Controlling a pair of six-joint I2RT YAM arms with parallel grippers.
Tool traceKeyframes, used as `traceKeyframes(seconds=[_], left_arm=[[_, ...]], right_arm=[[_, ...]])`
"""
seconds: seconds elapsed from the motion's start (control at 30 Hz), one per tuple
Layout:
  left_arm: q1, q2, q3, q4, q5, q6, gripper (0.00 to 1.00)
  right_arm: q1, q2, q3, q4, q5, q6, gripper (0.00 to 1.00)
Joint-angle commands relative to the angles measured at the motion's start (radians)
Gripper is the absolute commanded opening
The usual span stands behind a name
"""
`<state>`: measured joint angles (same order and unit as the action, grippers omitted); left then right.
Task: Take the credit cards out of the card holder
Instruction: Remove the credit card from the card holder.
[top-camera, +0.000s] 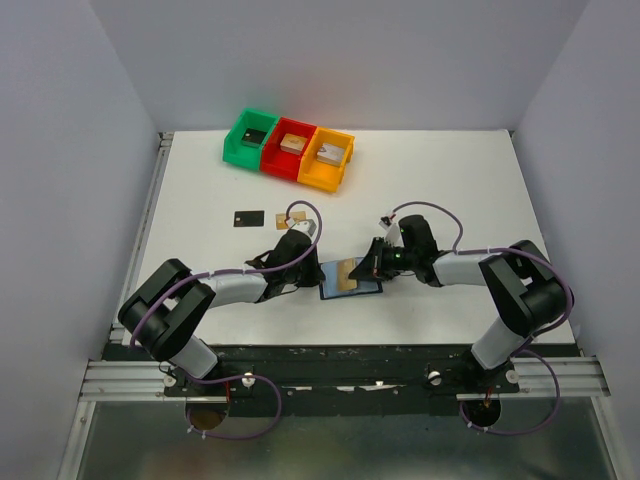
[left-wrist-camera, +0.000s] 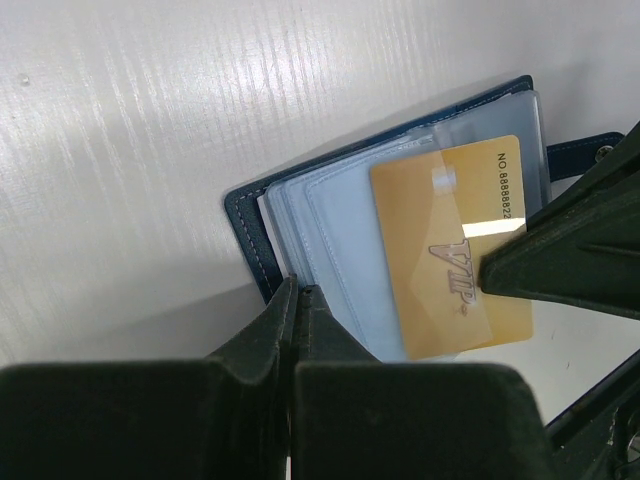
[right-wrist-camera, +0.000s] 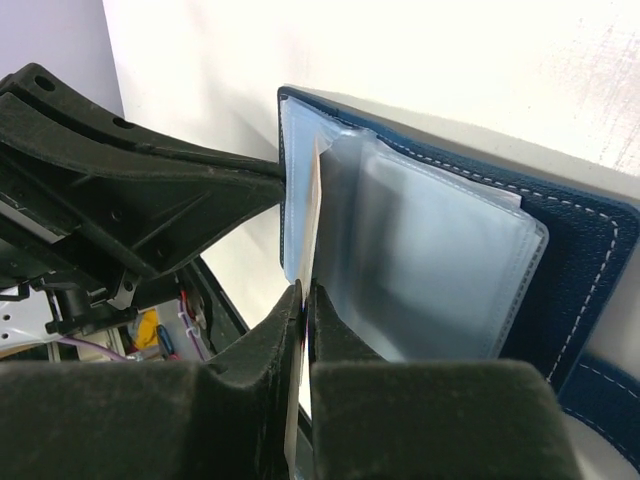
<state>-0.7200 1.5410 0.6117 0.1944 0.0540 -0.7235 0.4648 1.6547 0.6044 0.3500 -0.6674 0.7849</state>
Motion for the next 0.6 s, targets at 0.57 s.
traceKeyframes(seconds=[0.57], left_arm=[[-0.002, 0.008, -0.047, -0.099, -0.025, 0.01, 0.0]], right_arm=[[-0.04, -0.104, -0.029, -0.065, 0.025, -0.009, 0.0]])
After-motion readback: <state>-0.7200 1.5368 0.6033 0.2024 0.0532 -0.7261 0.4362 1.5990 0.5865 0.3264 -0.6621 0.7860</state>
